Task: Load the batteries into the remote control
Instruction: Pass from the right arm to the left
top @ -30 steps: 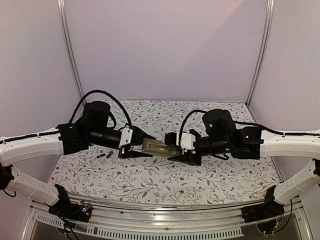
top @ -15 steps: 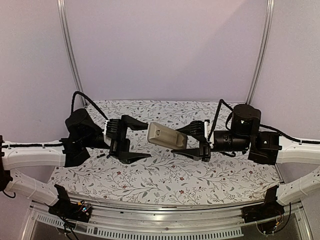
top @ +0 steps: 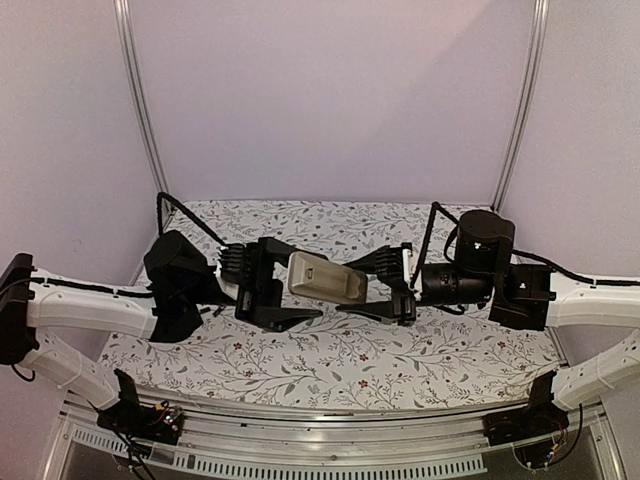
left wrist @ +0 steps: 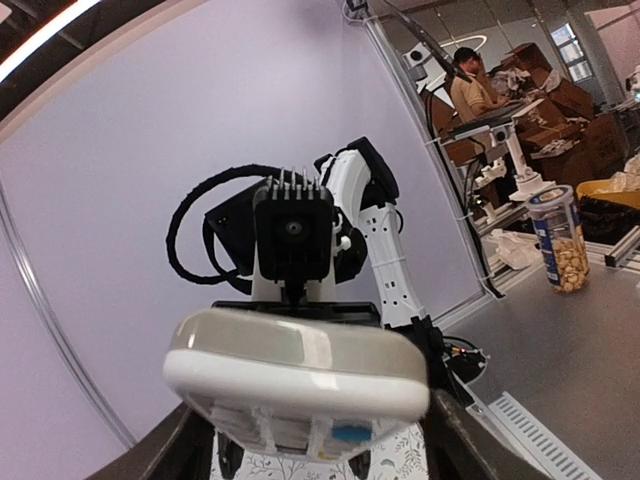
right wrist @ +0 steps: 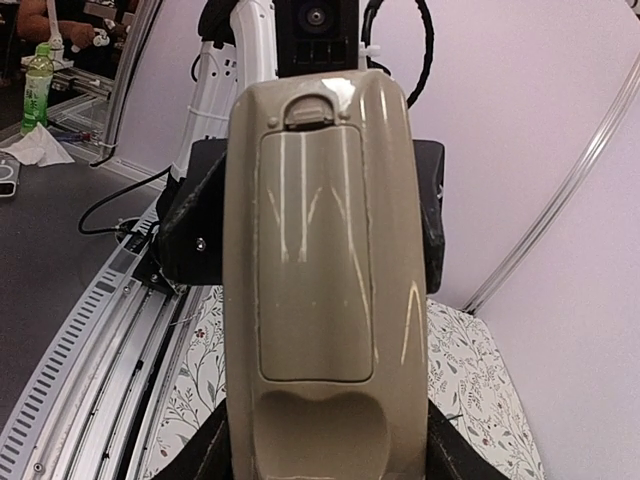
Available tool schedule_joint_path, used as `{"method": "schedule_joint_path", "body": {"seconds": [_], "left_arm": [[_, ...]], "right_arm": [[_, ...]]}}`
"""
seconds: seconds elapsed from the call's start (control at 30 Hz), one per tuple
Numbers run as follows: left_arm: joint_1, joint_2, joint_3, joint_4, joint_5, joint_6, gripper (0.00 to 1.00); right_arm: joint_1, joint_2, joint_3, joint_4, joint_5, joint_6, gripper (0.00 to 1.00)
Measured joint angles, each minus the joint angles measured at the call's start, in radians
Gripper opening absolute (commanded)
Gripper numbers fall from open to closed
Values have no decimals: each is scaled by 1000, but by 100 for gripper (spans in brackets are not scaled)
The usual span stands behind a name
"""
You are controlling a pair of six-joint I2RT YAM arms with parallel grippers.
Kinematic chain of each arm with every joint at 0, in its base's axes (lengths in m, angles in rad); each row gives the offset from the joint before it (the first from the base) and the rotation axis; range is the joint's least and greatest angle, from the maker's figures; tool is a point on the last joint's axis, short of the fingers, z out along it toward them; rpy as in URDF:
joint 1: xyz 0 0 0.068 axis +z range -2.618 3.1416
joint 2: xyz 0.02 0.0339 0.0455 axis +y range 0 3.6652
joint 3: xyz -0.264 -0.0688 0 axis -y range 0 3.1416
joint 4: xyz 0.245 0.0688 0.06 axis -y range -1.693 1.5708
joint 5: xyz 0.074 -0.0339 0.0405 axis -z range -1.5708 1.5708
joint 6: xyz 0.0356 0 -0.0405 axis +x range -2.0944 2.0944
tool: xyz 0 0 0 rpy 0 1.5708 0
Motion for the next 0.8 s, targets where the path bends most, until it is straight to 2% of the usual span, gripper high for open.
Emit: {"method": "schedule_joint_path", "body": {"seconds": [0.23, 0.3, 0.5, 0.53, 0.6, 0.63, 0.67, 0.73, 0.8], "left_arm": [[-5, 11, 25, 16, -1, -9, 65], [-8, 15, 31, 17, 4, -8, 61], [-14, 21, 39, 24, 13, 15, 23], [-14, 21, 40, 24, 13, 15, 18], [-14, 21, 40, 24, 13, 17, 7], [-14, 20, 40, 23, 13, 19, 2], [-14, 20, 40, 22, 13, 21, 0], [-14, 15, 40, 8, 6, 28, 0], [-18, 10, 39, -12, 2, 46, 0]], "right_arm": [[1, 0, 0, 2, -12, -2, 29], [1, 0, 0, 2, -14, -3, 29], [3, 1, 0, 7, -16, 3, 30], [3, 1, 0, 8, -16, 2, 33], [4, 1, 0, 8, -15, 3, 48], [4, 1, 1, 8, -14, 3, 60], [4, 1, 0, 8, -12, 3, 75], [5, 1, 1, 7, 2, 15, 97], [5, 1, 6, 5, 34, 39, 99]]}}
